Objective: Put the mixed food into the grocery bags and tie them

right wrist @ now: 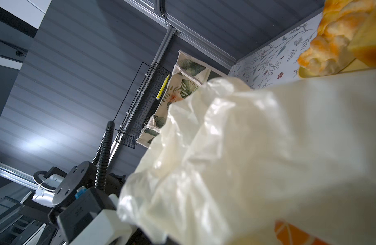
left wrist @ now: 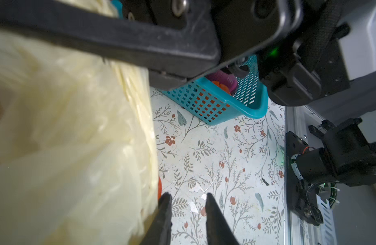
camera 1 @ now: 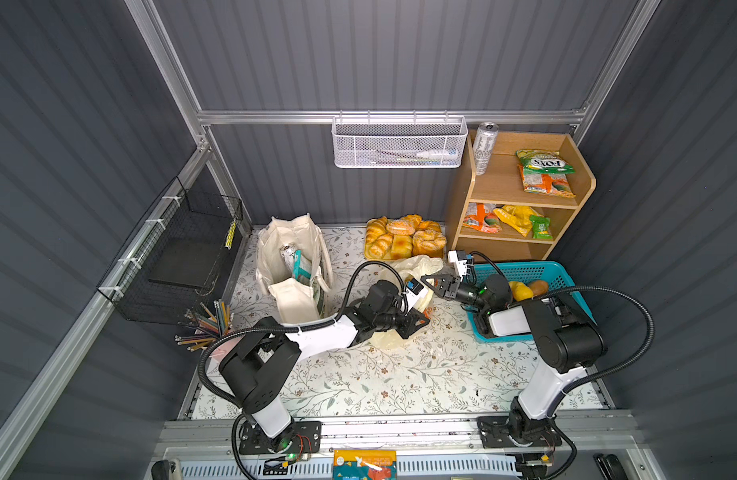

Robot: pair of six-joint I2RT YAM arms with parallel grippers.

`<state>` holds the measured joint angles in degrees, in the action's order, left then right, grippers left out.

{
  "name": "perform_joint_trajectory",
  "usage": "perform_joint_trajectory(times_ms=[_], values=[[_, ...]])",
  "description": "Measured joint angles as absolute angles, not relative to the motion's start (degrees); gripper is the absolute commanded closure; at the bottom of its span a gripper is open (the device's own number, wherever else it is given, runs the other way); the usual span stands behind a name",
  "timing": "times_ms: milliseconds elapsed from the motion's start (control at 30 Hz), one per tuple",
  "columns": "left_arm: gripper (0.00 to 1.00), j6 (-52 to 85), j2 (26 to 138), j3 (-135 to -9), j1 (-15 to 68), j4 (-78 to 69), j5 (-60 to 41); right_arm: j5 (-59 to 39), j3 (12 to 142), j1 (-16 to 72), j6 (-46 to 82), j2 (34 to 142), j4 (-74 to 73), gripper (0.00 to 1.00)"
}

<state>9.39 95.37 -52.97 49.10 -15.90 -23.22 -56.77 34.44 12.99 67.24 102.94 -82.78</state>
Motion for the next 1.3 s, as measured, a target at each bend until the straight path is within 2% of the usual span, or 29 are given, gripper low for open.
perform_joint_trajectory(times_ms=[133, 500, 733, 900, 1300], values=[[0.70, 9.7, 93.6, -52.8, 49.1, -17.1, -23.0, -56.8, 34.1, 13.0, 67.2, 102.9, -82.8, 1.00], [0.67, 11.7, 78.8, -54.0, 45.2, -23.7, -19.1, -57.1, 34.0, 13.0, 67.2, 102.9, -82.9, 1.00], [0.70, 11.6, 85.3, -58.9, 40.6, -22.0, -18.2, -58.4, 34.0, 13.0, 67.2, 102.9, -83.0, 1.00], [0.69, 11.7, 92.9, -58.3, 40.6, -21.9, -23.6, -58.3, 34.0, 13.0, 67.2, 102.9, -82.9, 1.00], [0.62, 14.9, 96.3, -55.4, 40.6, -26.5, -35.9, -58.3, 34.2, 13.0, 67.2, 103.0, -82.7, 1.00]])
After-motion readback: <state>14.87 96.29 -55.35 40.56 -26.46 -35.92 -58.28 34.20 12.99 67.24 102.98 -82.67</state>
